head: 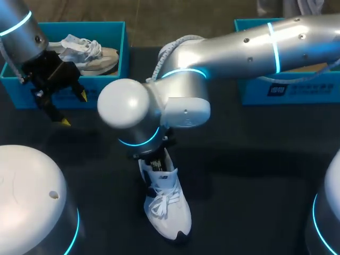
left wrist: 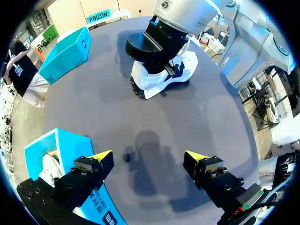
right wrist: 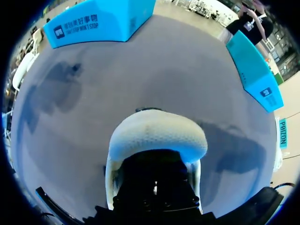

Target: Take the shoe out of the shoebox, open the shoe tongue, remove and reinsert the insole, then place the shoe into the shoebox

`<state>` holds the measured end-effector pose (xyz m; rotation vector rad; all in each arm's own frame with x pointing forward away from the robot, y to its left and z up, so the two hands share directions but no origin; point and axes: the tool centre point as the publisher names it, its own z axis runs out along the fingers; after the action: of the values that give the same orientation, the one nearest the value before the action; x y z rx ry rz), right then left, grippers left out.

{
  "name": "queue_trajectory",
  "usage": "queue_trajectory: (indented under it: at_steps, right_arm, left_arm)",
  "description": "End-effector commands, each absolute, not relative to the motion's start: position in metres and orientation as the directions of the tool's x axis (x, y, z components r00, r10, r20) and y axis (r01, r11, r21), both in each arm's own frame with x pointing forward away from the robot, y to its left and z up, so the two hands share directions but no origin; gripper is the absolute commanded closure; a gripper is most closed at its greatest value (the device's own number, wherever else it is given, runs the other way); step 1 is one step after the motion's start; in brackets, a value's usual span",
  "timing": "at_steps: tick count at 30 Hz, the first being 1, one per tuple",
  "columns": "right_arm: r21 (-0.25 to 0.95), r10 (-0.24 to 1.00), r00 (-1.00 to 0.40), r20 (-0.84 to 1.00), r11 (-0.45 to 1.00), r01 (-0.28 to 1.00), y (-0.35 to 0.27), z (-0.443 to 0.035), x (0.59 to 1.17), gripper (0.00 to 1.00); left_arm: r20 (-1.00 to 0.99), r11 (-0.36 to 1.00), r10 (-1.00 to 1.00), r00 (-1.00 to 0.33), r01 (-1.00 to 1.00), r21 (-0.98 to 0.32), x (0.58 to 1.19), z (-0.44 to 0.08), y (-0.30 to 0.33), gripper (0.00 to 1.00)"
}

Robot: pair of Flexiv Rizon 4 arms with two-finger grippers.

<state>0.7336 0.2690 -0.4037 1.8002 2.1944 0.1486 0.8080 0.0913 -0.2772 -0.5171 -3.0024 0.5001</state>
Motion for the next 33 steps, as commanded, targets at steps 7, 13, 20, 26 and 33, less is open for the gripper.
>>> queue_trajectory:
  at_steps: [7,13,20,26,33]
  right_arm:
    - [0.361,0.971,-0.144,-0.189,0.205,0.910,0.276,-0.363,0.725,1.00]
    - [0.330,0.971,-0.171,-0.165,0.218,0.919,0.282,-0.370,0.728,1.00]
    - [0.263,0.975,-0.183,-0.125,0.211,0.942,0.278,-0.404,0.734,1.00]
    - [0.222,0.977,-0.187,-0.098,0.205,0.953,0.277,-0.420,0.731,1.00]
    - [0.209,0.977,-0.181,-0.111,0.201,0.957,0.274,-0.416,0.719,1.00]
  left_arm:
    - [-0.001,0.892,0.334,-0.942,0.317,-0.322,0.808,-0.277,0.092,0.00]
    - [-0.001,0.892,0.334,-0.942,0.317,-0.322,0.808,-0.277,0.092,0.00]
    - [-0.001,0.892,0.334,-0.942,0.317,-0.322,0.808,-0.277,0.092,0.00]
    - [-0.001,0.892,0.334,-0.942,0.317,-0.322,0.808,-0.277,0.092,0.00]
    - [-0.001,0.892,0.334,-0.942,0.317,-0.322,0.808,-0.277,0.092,0.00]
